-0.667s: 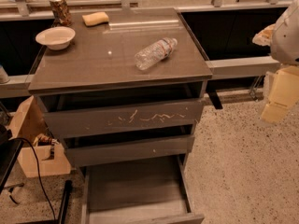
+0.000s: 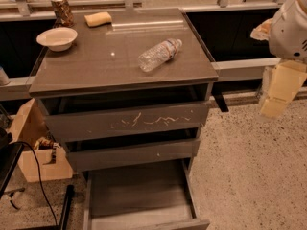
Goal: Place water bottle into bottom drawer
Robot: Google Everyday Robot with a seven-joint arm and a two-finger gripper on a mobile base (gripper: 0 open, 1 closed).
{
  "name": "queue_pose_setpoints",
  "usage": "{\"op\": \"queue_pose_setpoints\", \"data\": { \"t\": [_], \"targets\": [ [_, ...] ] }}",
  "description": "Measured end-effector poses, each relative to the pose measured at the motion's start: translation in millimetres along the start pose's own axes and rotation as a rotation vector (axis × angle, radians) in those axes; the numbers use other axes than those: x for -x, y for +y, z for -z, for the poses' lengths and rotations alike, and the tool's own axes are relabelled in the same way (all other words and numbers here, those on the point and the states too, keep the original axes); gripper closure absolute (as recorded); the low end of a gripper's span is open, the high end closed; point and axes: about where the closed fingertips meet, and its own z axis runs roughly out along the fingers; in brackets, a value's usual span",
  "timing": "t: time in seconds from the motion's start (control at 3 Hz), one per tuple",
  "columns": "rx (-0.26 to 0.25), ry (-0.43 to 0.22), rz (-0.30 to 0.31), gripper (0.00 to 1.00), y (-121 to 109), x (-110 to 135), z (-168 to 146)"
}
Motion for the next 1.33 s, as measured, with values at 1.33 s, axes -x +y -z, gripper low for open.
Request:
{"op": "queue_pose_setpoints", "data": {
  "t": [1.33],
  "targets": [
    [-0.067, -0.024, 0.417, 0.0, -109.7, 100.4, -79.5]
  ]
}}
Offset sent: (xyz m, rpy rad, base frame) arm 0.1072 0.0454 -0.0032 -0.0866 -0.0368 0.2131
